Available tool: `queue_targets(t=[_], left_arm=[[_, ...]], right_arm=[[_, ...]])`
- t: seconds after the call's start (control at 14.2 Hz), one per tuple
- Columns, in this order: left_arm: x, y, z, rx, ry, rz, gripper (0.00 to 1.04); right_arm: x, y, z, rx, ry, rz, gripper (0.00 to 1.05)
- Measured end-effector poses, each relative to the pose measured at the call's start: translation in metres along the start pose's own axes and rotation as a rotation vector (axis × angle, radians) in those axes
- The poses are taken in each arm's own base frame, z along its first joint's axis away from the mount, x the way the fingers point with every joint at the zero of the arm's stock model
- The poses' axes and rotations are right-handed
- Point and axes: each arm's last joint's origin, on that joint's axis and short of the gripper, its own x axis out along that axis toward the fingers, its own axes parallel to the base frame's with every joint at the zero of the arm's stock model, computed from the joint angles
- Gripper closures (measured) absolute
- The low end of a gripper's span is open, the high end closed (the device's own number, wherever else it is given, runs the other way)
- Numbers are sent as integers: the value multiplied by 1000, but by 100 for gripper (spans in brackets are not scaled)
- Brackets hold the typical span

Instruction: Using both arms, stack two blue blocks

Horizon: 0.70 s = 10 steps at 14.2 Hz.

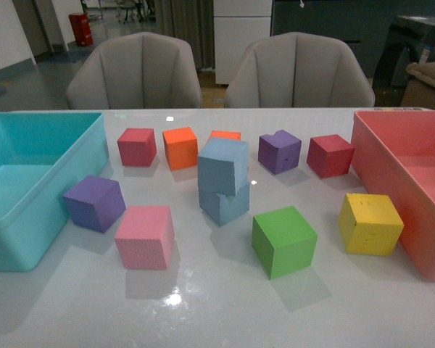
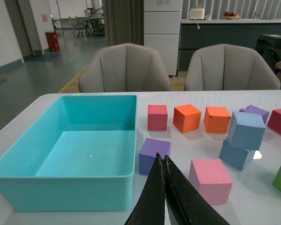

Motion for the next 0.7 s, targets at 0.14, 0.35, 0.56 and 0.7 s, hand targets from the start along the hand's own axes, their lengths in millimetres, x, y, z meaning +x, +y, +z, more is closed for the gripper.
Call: queue_targets(t=[0.14,0.35,0.56,0.7], left_arm=[[-1,0,0,0,3,0,103],[-2,0,-1,0,3,0,103],[-13,0,-1,0,6,2,103],[-13,0,-3,0,13,1,103]], right_arm=[[0,0,0,0,0,0,6],[0,0,0,0,0,0,6],[0,0,0,0,-1,0,6],[0,0,0,0,1,0,6]])
